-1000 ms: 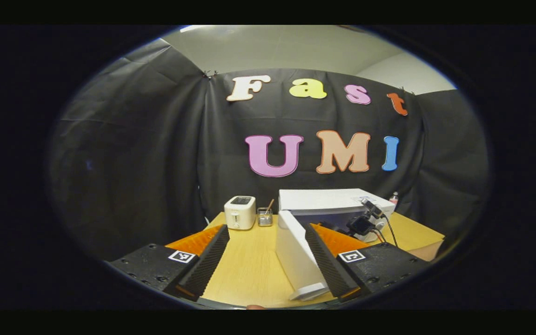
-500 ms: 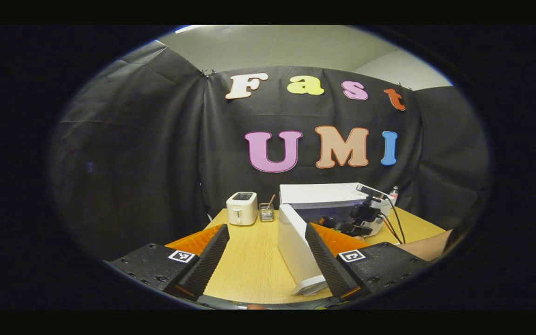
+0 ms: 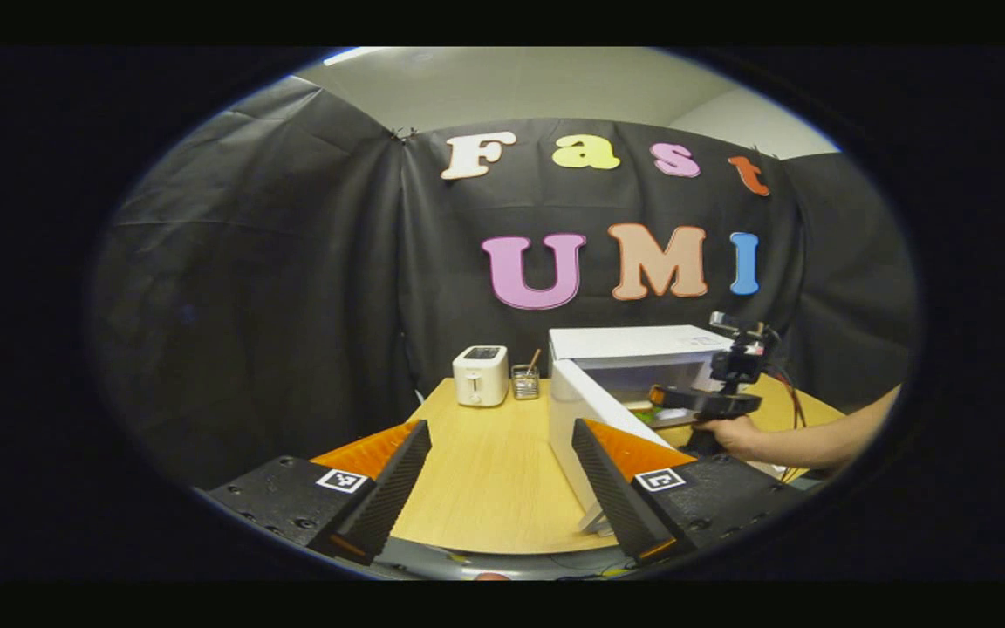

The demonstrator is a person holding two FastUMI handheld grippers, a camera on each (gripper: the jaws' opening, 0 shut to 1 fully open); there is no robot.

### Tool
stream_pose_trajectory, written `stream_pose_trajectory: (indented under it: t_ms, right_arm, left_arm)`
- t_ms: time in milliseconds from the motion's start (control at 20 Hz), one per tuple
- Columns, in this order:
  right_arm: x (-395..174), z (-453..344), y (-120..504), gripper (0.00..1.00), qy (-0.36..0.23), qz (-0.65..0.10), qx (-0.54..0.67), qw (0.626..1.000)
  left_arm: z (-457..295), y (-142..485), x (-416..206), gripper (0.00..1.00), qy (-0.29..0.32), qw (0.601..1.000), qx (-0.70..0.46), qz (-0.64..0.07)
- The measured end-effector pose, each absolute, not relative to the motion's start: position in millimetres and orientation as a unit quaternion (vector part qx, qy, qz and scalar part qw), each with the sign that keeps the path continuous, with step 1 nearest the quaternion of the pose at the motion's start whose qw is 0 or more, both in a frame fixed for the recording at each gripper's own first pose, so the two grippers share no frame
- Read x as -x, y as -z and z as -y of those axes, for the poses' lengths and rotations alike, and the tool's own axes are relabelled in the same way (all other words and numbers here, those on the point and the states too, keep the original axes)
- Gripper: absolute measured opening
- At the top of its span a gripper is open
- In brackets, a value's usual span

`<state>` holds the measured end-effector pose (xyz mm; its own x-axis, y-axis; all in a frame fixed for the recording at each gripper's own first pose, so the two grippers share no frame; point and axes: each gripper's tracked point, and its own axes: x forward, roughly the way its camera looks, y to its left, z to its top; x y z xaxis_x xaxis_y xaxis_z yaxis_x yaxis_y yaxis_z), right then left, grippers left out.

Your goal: Open the microwave oven with the left hand, put the food in, and close the microwave oven.

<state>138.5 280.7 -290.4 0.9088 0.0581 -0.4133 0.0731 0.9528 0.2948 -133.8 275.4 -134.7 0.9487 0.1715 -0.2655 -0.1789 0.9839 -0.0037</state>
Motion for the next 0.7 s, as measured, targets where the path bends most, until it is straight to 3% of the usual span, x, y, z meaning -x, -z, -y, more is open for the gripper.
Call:
stream_pose_trajectory:
  t_ms: [300, 450, 500, 550, 600, 650, 700]
  right_arm:
    - [-92, -250, 210, 0.92, -0.067, -0.141, -0.088, 0.984]
    - [-77, -225, 166, 0.92, -0.07, -0.105, -0.079, 0.989]
    - [-73, -215, 153, 0.99, -0.069, -0.094, -0.071, 0.991]
    - [-70, -207, 139, 0.99, -0.07, -0.084, -0.065, 0.992]
    - [-66, -199, 126, 0.91, -0.07, -0.075, -0.06, 0.993]
    - [-65, -193, 115, 0.91, -0.068, -0.066, -0.057, 0.994]
    - [-63, -182, 101, 0.92, -0.063, -0.054, -0.054, 0.995]
  left_arm:
    - [-262, 166, 146, 0.95, -0.07, 0.984, 0.005, -0.161]
    - [-253, 175, 142, 0.87, -0.051, 0.985, 0.004, -0.162]
    - [-251, 181, 142, 0.78, -0.05, 0.985, 0.002, -0.163]
    - [-250, 187, 142, 0.72, -0.05, 0.985, -0.002, -0.163]
    - [-253, 198, 143, 0.61, -0.056, 0.983, -0.006, -0.174]
    - [-253, 206, 145, 0.55, -0.061, 0.982, -0.005, -0.18]
    - [-251, 213, 147, 0.37, -0.058, 0.981, 0.002, -0.186]
